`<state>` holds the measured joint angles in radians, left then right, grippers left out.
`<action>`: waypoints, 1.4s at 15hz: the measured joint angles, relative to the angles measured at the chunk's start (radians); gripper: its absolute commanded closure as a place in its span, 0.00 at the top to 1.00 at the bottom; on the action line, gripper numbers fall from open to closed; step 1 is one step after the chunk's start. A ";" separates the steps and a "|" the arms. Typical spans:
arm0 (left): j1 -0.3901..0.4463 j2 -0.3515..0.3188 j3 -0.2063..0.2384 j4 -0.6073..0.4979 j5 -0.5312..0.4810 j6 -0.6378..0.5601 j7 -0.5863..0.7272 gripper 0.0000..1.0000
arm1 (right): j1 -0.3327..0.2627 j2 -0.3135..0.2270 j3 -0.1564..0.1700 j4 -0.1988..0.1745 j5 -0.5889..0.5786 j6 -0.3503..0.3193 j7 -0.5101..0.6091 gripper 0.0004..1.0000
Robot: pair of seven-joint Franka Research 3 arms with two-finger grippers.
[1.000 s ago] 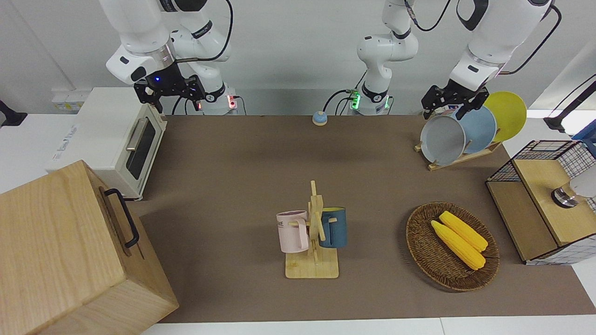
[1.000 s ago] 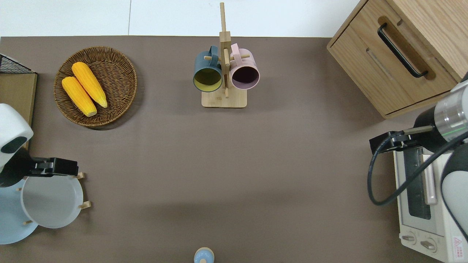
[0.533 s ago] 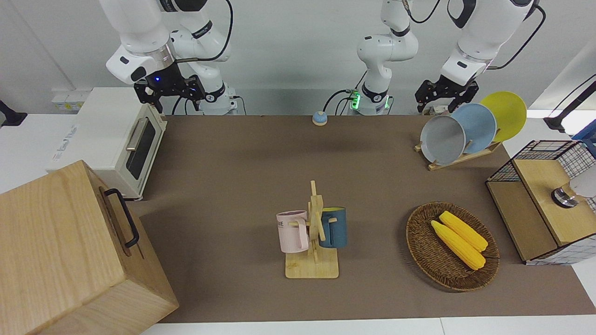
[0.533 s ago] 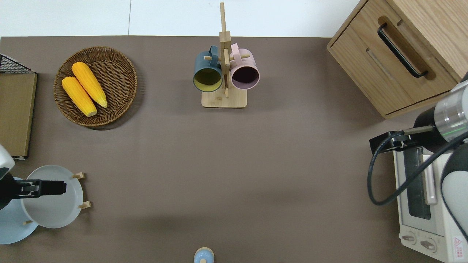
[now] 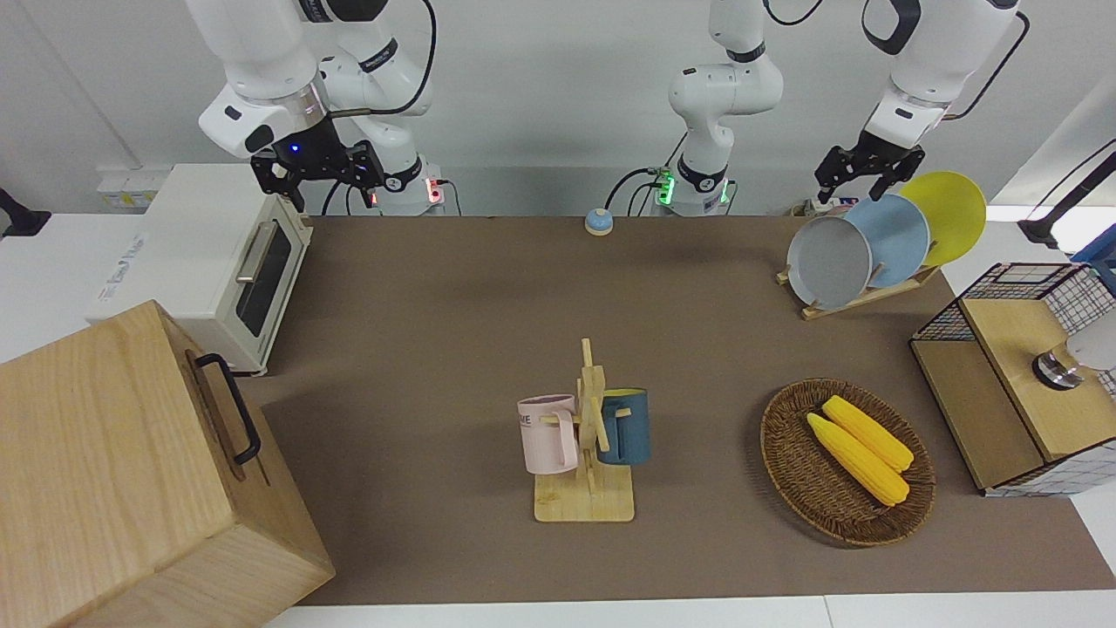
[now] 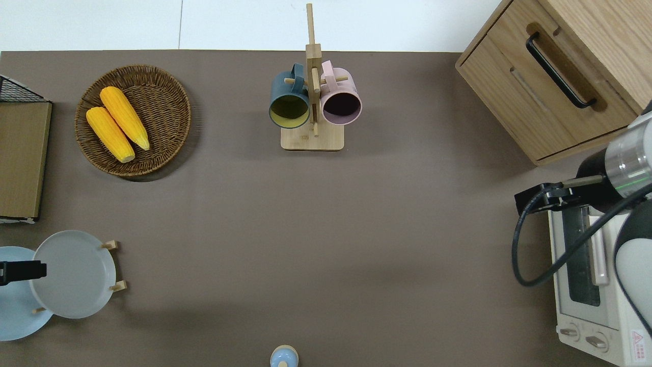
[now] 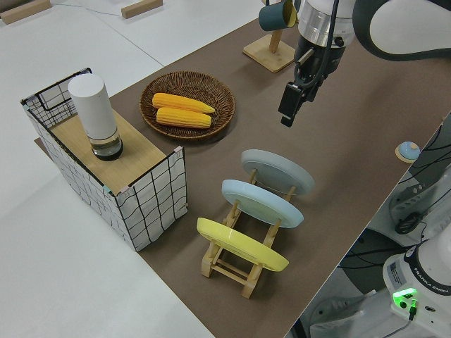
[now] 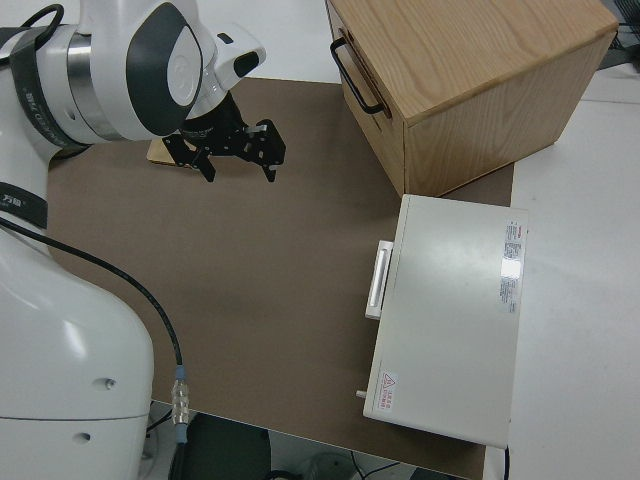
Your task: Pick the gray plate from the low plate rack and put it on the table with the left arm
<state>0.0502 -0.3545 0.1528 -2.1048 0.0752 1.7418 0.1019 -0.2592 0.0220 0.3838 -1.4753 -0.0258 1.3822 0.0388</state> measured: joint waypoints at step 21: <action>0.074 0.061 0.010 -0.203 0.054 0.244 -0.001 0.43 | 0.000 0.000 0.000 0.000 0.000 0.000 0.000 0.98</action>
<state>0.1244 -0.2931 0.1631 -2.3078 0.1293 1.9861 0.1008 -0.2592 0.0220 0.3838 -1.4753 -0.0258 1.3822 0.0388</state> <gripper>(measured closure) 0.163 0.013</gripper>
